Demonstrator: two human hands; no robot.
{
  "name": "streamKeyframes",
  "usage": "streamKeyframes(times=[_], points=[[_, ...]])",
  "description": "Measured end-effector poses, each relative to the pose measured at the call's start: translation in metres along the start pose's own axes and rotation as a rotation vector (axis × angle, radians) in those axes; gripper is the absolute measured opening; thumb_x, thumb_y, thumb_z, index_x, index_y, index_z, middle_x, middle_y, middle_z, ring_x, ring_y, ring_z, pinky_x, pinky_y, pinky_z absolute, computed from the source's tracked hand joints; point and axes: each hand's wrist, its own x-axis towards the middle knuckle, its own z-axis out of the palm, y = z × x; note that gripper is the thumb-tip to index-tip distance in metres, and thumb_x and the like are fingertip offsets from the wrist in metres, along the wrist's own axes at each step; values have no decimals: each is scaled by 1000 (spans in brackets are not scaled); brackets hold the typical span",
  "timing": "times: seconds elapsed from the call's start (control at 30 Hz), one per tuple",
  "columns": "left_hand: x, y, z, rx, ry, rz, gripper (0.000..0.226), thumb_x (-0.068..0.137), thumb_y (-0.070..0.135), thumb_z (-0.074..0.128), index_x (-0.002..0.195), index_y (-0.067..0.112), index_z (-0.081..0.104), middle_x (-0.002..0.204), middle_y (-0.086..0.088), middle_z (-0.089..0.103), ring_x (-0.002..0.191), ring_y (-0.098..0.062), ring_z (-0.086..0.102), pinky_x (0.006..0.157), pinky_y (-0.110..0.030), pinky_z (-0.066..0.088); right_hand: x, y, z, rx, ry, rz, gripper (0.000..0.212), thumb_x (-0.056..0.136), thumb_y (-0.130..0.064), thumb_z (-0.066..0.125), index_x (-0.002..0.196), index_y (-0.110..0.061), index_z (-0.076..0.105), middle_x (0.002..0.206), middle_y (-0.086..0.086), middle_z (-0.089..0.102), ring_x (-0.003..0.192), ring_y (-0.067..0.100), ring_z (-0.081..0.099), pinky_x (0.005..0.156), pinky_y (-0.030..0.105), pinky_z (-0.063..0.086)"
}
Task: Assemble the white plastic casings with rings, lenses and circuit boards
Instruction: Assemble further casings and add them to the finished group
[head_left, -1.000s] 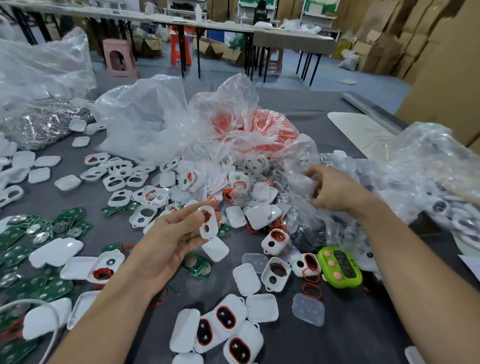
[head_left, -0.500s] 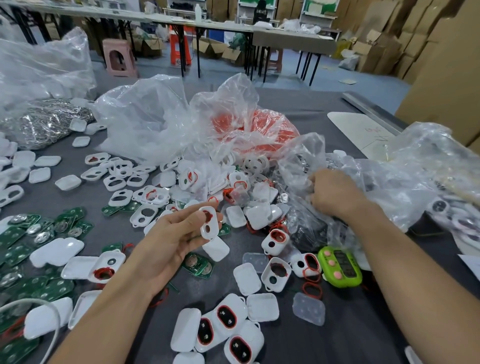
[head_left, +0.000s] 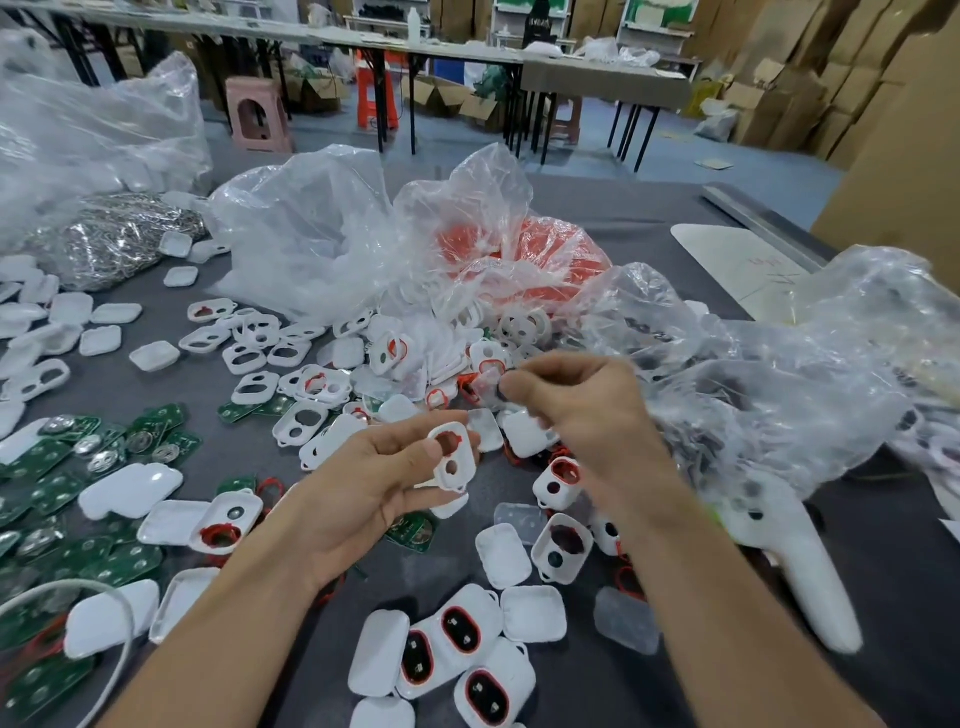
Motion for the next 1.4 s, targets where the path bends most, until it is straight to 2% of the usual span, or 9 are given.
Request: streamKeyframes(times=[0.13,0.33,0.47,0.67,0.77,0.93,1.1,1.27,1.4], points=[[1,-1,-2,-13,29,33,37,81,12,75,118,14,77,123,-18,72,110,-28,72,81,-35,62,-7,32,26,391,-115,303,5,93,-2,67,89,-4,70,64,10,70,48,16,60,44,20,46],[5,-2,-5,-67,72,88,40,76,5,78,116,7,76,110,-22,74,92,-27,76,77,-32,62,-9,43,26,500,-241,350,16,98,-2,57,90,-6,70,77,15,75,58,18,72,50,21,54],[7,-3,-7,-39,71,93,54,65,16,85,118,9,76,116,-26,72,105,-36,72,86,-37,61,-9,49,25,398,-197,254,18,89,3,68,83,-9,80,76,15,75,57,17,68,54,22,54],[9,-6,-7,60,105,210,47,65,-4,77,110,10,79,110,-20,76,97,-26,73,83,-30,59,-9,52,26,82,-78,-213,31,73,12,81,73,-19,83,78,4,79,75,17,77,72,22,58],[9,-5,-7,34,71,224,49,65,-8,75,112,6,77,110,-19,76,97,-24,74,83,-29,59,-12,57,28,-93,-24,-363,22,73,8,84,75,-15,82,75,-5,78,73,17,76,72,28,61],[8,-4,-9,-43,4,205,47,70,-10,69,114,6,76,114,-19,75,100,-24,73,89,-31,59,-19,59,33,-158,36,-448,21,77,3,84,76,-18,82,76,-11,77,72,11,74,69,30,60],[7,-1,-9,-69,-45,185,48,73,-9,67,117,7,75,123,-20,72,111,-26,70,98,-36,57,-19,59,31,-199,64,-520,20,76,4,84,76,-16,81,78,-12,76,72,10,73,68,20,56],[7,-3,-6,1,-28,186,48,75,-10,66,120,8,74,123,-20,72,112,-27,70,96,-33,57,-19,58,32,-234,50,-432,20,79,-4,83,81,-24,83,79,-18,76,74,5,74,69,18,57],[8,-7,0,126,94,226,46,76,-7,69,117,12,76,113,-18,76,105,-27,73,91,-35,60,-16,61,34,-340,107,-358,16,80,-11,82,83,-27,83,73,-20,74,68,3,71,65,20,57]])
